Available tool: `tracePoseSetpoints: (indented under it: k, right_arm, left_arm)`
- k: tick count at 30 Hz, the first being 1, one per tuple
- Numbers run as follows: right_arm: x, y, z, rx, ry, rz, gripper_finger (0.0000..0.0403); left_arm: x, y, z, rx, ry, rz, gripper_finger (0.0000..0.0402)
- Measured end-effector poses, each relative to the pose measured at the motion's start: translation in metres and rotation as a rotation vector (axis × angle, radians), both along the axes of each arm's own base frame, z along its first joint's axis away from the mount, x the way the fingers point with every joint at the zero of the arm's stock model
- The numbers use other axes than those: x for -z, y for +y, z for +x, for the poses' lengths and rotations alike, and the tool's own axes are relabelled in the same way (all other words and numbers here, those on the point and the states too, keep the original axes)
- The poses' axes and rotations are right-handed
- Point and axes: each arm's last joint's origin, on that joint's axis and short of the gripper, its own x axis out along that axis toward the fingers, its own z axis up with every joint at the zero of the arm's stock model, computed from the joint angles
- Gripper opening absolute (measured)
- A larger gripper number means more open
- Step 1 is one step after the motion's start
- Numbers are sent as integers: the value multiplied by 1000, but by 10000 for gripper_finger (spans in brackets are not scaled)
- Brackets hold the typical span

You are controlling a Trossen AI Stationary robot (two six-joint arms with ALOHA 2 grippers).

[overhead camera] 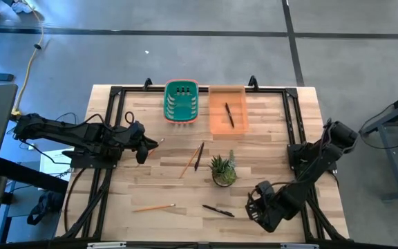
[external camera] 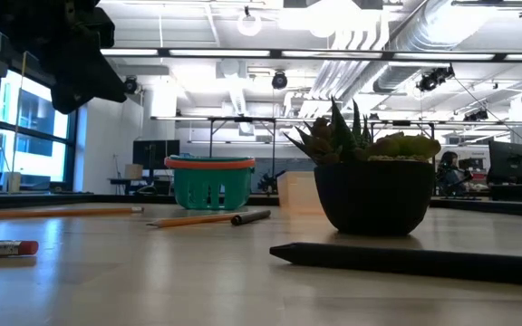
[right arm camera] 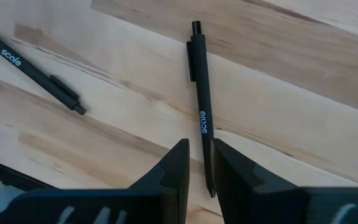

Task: Sort pens & pencils
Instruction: Put the bottom right black ballpoint pen into the orange bin

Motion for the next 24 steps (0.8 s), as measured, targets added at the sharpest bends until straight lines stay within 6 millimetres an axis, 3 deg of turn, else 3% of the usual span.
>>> tracePoseSetpoints:
  k: [8,15,24]
  right_arm:
    - [23,2,-3,26,-44,84,58]
    - [9,-8,-11,32,-12,6,58]
    - [7,-9,-11,21,-28,-6,58]
  left_arm:
    - [0,0,0,2,1,1,58]
    - [0,0,0,8,0,-3,58]
    - [0,0,0,9,1,0,58]
